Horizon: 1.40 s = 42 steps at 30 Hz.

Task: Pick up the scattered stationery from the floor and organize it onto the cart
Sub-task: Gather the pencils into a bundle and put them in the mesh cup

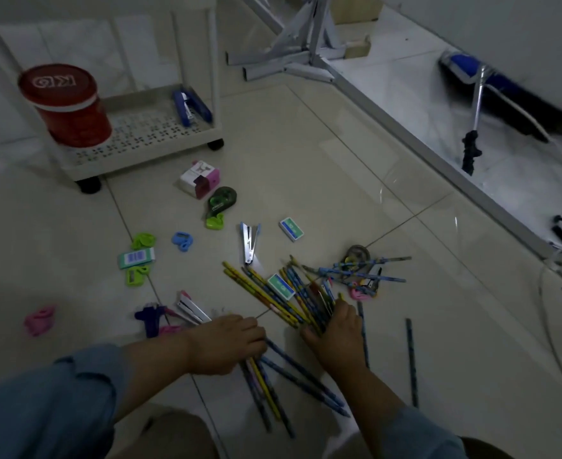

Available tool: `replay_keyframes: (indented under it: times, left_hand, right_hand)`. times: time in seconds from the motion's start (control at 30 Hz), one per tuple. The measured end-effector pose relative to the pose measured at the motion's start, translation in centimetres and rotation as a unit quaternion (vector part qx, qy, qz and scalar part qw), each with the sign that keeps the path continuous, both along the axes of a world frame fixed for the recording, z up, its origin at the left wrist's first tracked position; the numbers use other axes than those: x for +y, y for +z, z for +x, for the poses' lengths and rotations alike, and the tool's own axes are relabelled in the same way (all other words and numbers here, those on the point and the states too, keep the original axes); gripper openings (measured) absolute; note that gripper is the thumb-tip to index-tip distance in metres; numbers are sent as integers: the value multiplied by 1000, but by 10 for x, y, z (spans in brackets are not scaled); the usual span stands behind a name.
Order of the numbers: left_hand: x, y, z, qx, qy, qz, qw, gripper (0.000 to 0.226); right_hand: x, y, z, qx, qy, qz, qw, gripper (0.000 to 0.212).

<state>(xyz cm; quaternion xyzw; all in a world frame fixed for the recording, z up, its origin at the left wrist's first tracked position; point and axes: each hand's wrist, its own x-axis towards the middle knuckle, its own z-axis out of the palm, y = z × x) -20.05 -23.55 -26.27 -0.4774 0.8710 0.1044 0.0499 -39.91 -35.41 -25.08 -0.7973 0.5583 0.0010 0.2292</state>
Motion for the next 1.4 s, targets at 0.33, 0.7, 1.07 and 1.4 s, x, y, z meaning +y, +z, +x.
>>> replay_keyframes:
  times: [0.33,0.7,1.07,1.4]
  left_hand:
    - [-25,-7,-40,4,-39,75,996,56]
    - [-9,-15,-41,-25,24,20,999,14]
    - [-8,13,-4,19,67,88,994,25]
    - [-15,34,36,365,468,-28,804,36]
  right_hand:
    - [13,-5,30,102,55,-15,993,64]
    - [-11,-13,40,116,58,54,990,31]
    - [-25,5,31,15,71,173,982,38]
    - [-25,39,27,-189,-14,373,908,16]
